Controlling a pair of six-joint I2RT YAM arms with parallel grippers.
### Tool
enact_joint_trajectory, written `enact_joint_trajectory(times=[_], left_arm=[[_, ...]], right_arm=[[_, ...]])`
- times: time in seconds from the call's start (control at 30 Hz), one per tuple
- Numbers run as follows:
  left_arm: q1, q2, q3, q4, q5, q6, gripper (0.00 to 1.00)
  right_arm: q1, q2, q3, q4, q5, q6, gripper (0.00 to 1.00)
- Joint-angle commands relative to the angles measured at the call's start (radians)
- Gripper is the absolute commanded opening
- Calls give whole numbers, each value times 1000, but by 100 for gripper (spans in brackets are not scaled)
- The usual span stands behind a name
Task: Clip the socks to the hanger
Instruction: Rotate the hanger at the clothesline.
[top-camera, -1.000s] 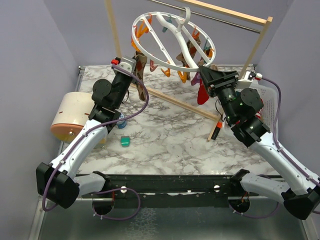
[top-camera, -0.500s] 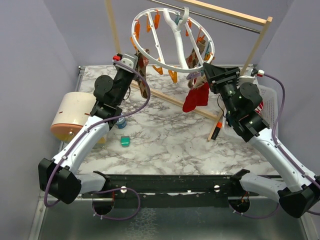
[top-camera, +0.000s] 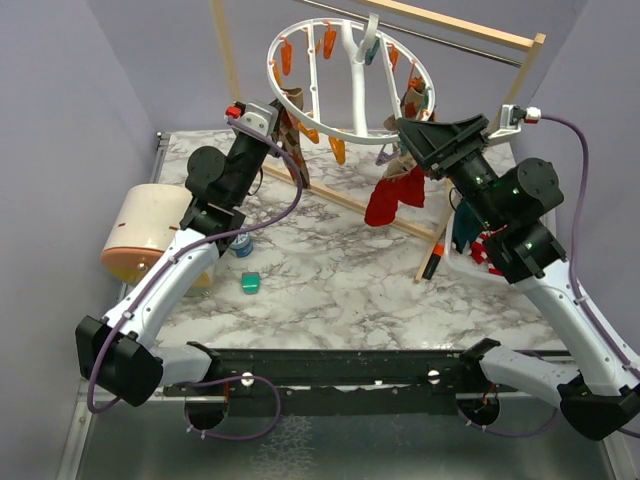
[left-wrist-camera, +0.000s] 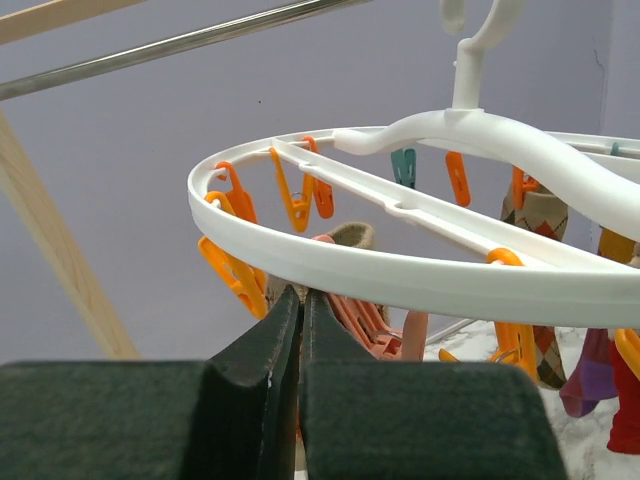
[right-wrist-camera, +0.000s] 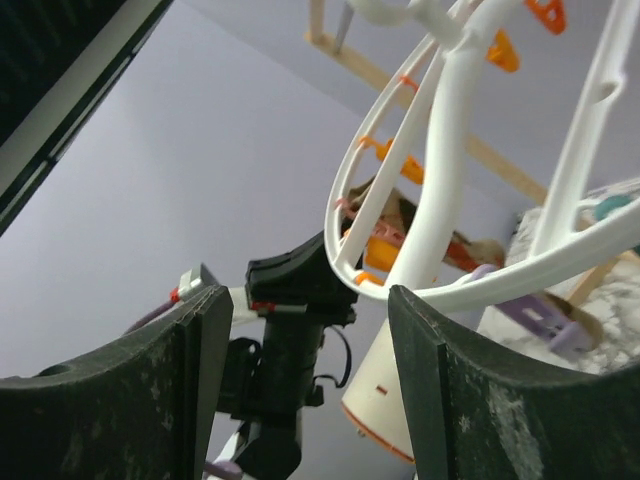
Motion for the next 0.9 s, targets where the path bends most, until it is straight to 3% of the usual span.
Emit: enact_joint_trajectory(times=[0.0, 0.63, 0.87], left_arm=[[-9, -20, 21, 22, 13, 18, 0], [-27, -42, 15, 19, 4, 47, 0], [-32, -44, 15, 19, 2, 54, 0]], right_arm=[[8, 74, 12, 45, -249, 81, 69], [209, 272, 55, 261, -119, 321, 71], [217, 268, 15, 270, 47, 361, 69]])
